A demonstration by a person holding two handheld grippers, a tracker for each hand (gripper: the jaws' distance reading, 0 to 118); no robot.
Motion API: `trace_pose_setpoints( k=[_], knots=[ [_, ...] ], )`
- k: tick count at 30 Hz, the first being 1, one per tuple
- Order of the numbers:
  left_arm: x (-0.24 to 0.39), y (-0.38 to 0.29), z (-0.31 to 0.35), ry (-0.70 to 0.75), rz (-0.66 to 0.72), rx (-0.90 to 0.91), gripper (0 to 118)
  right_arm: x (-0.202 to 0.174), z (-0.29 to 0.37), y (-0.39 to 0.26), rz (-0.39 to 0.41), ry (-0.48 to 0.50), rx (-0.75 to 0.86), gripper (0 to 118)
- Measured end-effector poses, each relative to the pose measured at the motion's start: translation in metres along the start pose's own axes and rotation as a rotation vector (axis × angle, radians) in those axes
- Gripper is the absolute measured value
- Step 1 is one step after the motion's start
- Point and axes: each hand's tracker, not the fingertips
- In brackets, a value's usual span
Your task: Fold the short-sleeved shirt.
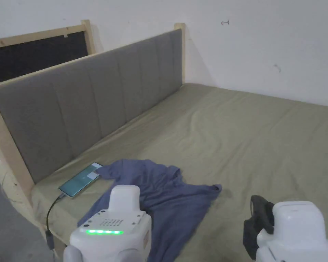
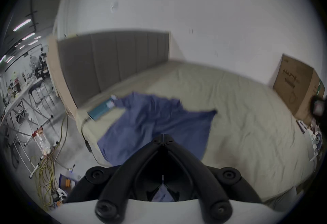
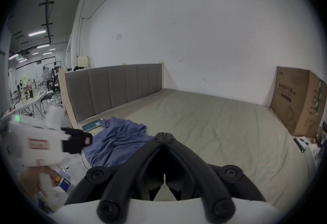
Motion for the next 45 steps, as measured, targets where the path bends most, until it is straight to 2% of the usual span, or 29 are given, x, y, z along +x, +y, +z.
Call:
trace_pose_setpoints(
  k=[3, 4, 5, 6, 7, 8, 13, 16, 20, 22, 23, 24, 26, 27, 29, 30, 31, 37, 39, 43, 45],
  knots=[
    [-0.004, -0.008, -0.056, -0.006, 0.001, -0.123, 0, 0.007, -0.015, -0.01, -0.007, -0.015, -0.055, 0],
    [-0.006, -0.012, -0.069, -0.004, 0.015, -0.13, 8, 0.009, -0.02, -0.014, -0.001, -0.021, -0.072, 0],
    [-0.008, -0.012, -0.081, -0.002, 0.02, -0.162, 30, 0.01, -0.024, -0.017, 0.007, -0.028, -0.089, 0],
    [-0.009, -0.009, -0.092, 0.003, 0.012, -0.199, 78, 0.011, -0.029, -0.02, 0.015, -0.031, -0.107, 0],
    [-0.01, -0.007, -0.105, 0.002, -0.007, -0.223, 106, 0.012, -0.034, -0.023, 0.021, -0.034, -0.124, 0],
    [-0.013, -0.005, -0.112, -0.001, -0.016, -0.208, 118, 0.013, -0.039, -0.026, 0.02, -0.036, -0.139, 0],
    [-0.022, 0.013, -0.165, 0.039, -0.037, -0.234, 117, 0.013, -0.055, -0.037, -0.018, -0.017, -0.205, 0],
    [-0.024, 0.012, -0.199, 0.031, -0.059, -0.364, 118, 0.012, -0.061, -0.042, -0.008, -0.017, -0.229, 0],
    [-0.028, 0.01, -0.2, 0.011, -0.011, -0.363, 116, 0.013, -0.067, -0.048, -0.004, -0.019, -0.259, 0],
    [-0.029, 0.016, -0.197, 0.005, -0.012, -0.383, 101, 0.015, -0.068, -0.051, -0.027, -0.013, -0.271, 0],
    [-0.029, 0.018, -0.194, -0.009, -0.007, -0.385, 88, 0.015, -0.069, -0.052, -0.042, -0.012, -0.278, 0],
    [-0.03, 0.021, -0.19, -0.007, -0.009, -0.374, 68, 0.016, -0.068, -0.053, -0.054, -0.01, -0.281, 0],
    [-0.03, 0.023, -0.185, -0.028, -0.012, -0.354, 51, 0.017, -0.067, -0.054, -0.075, -0.008, -0.288, 0],
    [-0.03, 0.022, -0.185, -0.02, -0.021, -0.353, 37, 0.018, -0.066, -0.054, -0.081, -0.008, -0.289, 0],
    [-0.031, 0.023, -0.183, -0.029, -0.021, -0.358, 33, 0.02, -0.062, -0.054, -0.086, -0.011, -0.292, 0],
    [-0.031, 0.024, -0.18, -0.038, -0.019, -0.355, 24, 0.021, -0.059, -0.053, -0.085, -0.015, -0.289, 0],
    [-0.032, 0.024, -0.179, -0.043, -0.006, -0.361, 8, 0.023, -0.056, -0.053, -0.081, -0.021, -0.286, 0],
    [-0.032, 0.041, -0.163, -0.063, 0.031, -0.385, 6, 0.047, -0.034, -0.051, -0.108, -0.087, -0.266, 0],
    [-0.032, 0.054, -0.145, -0.084, 0.058, -0.349, 6, 0.059, -0.025, -0.051, -0.126, -0.117, -0.254, 0],
    [-0.008, 0.089, -0.103, -0.166, -0.02, -0.257, 6, 0.088, -0.009, -0.048, -0.19, -0.192, -0.233, 0],
    [0.01, 0.108, -0.079, -0.244, 0.03, -0.183, 6, 0.103, 0.002, -0.046, -0.233, -0.227, -0.206, 0]
  ],
)
